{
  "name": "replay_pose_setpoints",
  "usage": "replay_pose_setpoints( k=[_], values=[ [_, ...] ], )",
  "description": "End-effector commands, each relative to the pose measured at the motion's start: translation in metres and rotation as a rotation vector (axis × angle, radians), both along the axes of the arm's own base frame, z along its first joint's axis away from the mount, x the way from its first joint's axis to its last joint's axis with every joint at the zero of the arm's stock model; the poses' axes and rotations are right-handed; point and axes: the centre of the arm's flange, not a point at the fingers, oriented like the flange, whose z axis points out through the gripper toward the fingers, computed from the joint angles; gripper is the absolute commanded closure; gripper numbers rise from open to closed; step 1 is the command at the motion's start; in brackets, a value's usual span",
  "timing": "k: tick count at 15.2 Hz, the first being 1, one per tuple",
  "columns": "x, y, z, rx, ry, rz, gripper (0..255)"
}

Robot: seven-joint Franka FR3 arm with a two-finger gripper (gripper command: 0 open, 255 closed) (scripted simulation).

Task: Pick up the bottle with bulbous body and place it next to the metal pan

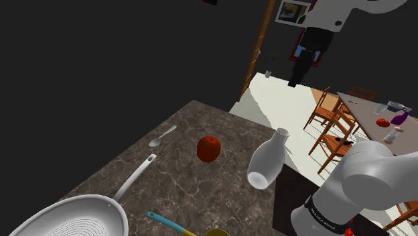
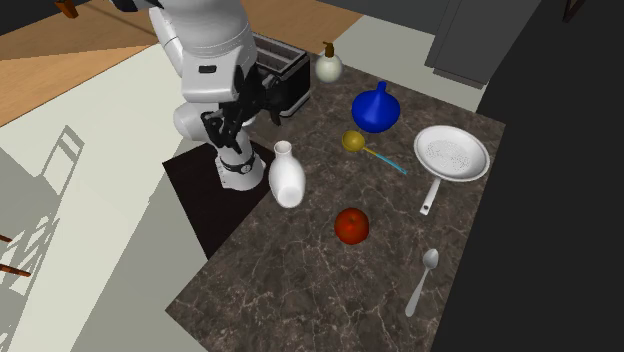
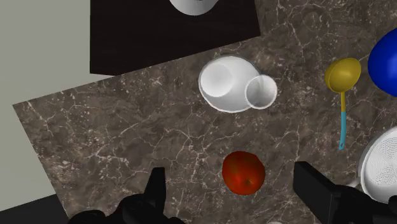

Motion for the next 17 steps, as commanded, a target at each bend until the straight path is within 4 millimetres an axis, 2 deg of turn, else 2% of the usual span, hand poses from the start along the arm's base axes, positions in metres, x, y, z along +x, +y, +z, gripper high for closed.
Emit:
replay_pose_setpoints(
  k=[1,12,17],
  values=[
    [0.000,0.000,0.000,0.000,0.000,0.000,0],
    [-0.063,0.085,-0.115,-0.096,-0.057,-0.010,0],
    [-0.065,0.089,-0.142,-0.101,-0.060,-0.011,0]
  ],
)
